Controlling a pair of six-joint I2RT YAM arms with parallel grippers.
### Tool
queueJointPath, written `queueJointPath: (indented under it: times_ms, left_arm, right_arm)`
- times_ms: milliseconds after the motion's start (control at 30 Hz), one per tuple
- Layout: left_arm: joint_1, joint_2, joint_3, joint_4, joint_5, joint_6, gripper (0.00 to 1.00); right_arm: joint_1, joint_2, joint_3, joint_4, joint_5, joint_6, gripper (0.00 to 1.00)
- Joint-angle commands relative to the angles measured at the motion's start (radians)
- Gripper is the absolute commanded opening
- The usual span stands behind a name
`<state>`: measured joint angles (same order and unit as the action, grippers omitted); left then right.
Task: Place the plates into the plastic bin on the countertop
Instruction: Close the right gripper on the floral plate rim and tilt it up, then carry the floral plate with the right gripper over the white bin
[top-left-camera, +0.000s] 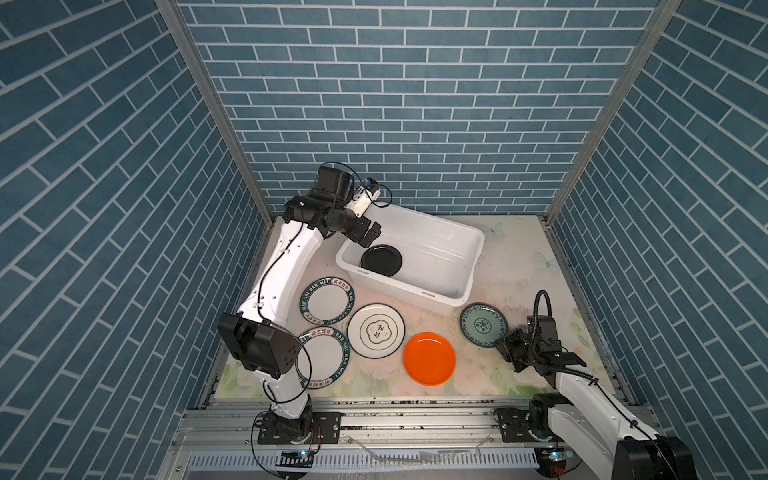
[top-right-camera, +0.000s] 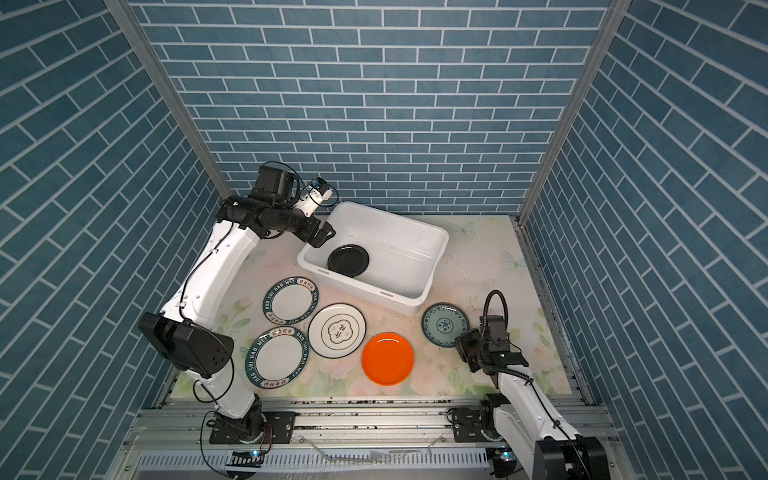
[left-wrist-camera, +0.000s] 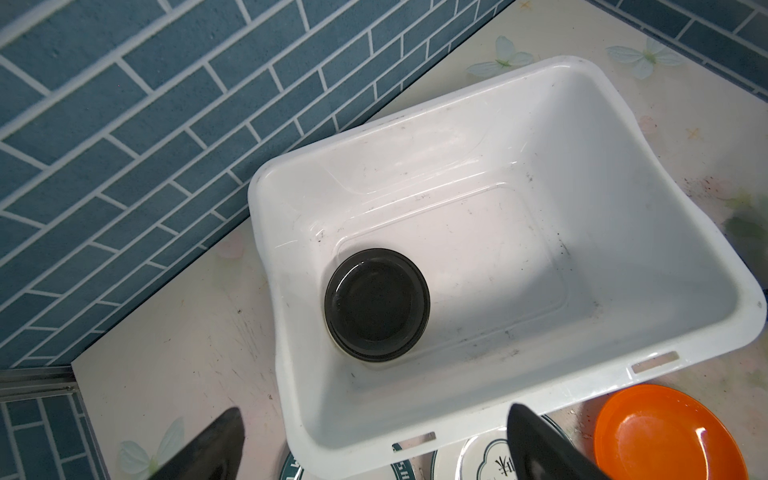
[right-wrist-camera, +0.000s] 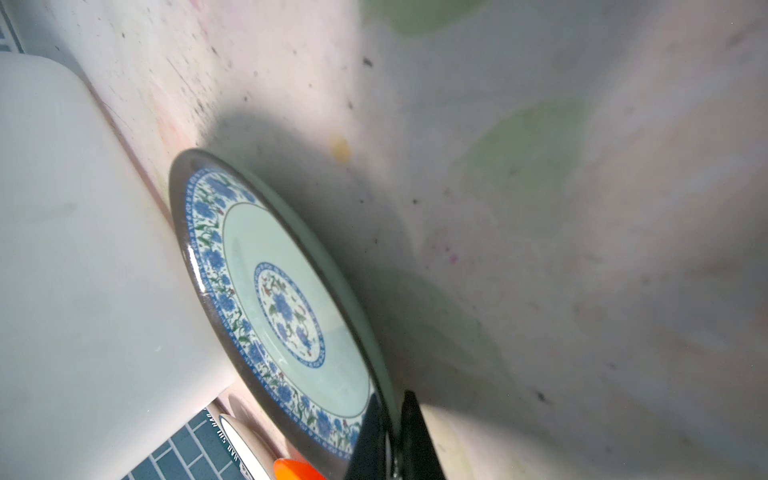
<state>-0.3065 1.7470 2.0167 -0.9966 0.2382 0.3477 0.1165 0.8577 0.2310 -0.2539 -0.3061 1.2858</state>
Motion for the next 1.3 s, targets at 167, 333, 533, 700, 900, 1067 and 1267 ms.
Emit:
queueJointPath:
  times_ms: [167, 333, 533, 700, 900, 1067, 1267]
  left_arm:
    - [-0.005, 0.029, 0.04, 0.01, -0.005, -0.009, 1.0]
    - [-0.006, 0.032, 0.045, 0.013, -0.013, -0.007, 1.0]
    - [-0.005, 0.032, 0.048, 0.013, -0.014, -0.008, 1.0]
    - [-0.006, 0.031, 0.05, 0.013, -0.02, -0.007, 1.0]
    - [-0.005, 0.029, 0.05, 0.013, -0.023, -0.007, 1.0]
    - [-0.006, 0.029, 0.05, 0.015, -0.025, -0.005, 0.99]
    - [-0.006, 0.031, 0.052, 0.016, -0.028, -0.008, 1.0]
  right_arm:
    - [-0.016, -0.081, 0.036, -0.242, 0.131, 0.046, 0.0]
    - [-0.032, -0.103, 0.083, -0.277, 0.146, 0.041, 0.0]
    - [-0.068, -0.081, 0.151, -0.304, 0.152, -0.012, 0.0]
    - [-0.096, -0.044, 0.211, -0.318, 0.14, -0.068, 0.0]
    - [-0.139, -0.043, 0.271, -0.352, 0.141, -0.107, 0.0]
    - [-0.178, -0.048, 0.315, -0.381, 0.131, -0.14, 0.0]
    - [-0.205, -0.017, 0.417, -0.41, 0.125, -0.233, 0.0]
